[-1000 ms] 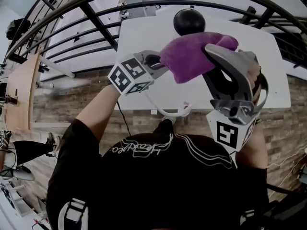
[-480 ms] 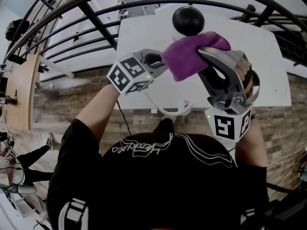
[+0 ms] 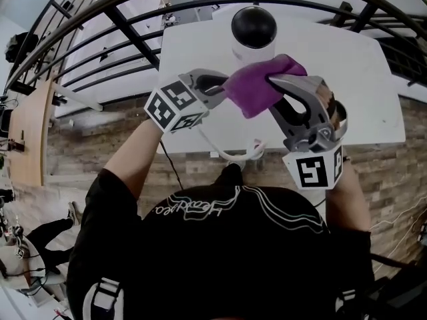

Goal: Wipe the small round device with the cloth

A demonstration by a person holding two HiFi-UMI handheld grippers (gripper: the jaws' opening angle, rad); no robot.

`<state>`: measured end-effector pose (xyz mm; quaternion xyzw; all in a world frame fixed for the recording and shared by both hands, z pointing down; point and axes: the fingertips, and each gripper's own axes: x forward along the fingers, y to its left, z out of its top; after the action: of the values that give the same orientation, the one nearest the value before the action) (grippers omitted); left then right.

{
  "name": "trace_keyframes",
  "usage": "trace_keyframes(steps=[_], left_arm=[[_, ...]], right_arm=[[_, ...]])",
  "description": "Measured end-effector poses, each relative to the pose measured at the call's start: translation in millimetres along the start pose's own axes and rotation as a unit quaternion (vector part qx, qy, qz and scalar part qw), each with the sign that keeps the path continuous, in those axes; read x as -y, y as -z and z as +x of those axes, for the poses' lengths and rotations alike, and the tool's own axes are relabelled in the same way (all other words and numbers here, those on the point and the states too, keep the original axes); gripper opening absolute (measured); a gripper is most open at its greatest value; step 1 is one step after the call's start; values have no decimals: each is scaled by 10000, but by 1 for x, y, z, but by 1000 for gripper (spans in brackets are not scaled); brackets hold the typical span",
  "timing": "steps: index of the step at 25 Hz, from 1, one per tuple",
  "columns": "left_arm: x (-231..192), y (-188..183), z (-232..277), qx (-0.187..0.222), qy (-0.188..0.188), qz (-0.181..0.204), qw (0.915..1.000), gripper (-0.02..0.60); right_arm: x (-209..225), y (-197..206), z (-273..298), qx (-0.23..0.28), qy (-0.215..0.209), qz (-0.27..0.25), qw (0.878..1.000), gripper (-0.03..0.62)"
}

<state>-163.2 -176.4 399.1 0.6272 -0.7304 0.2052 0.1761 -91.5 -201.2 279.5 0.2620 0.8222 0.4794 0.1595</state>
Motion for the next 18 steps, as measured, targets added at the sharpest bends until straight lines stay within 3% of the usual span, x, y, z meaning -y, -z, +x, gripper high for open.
trace_keyframes(steps=[4,7,11,15,18], left_arm=[[0,-2,-2,39,83,-25,10000,67],[1,-3,-3,65,128,-12,9999,67],[1,-4,-4,113,133,-7,9998,67],[3,-3,-5,157,176,-9,9997,67],[2,-3,-5,169,199,20,9997,67]], right_arm=[[-12,9,-6,-70,-334,301,9990,72],[-7,12,-17,206,-462,1254,9908,72],[28,31,-35,573,-24,3214,9452,72],[63,39,-40,1025,275,3736,9215,72],[84,48,-35,1124,441,3849,9150,72]])
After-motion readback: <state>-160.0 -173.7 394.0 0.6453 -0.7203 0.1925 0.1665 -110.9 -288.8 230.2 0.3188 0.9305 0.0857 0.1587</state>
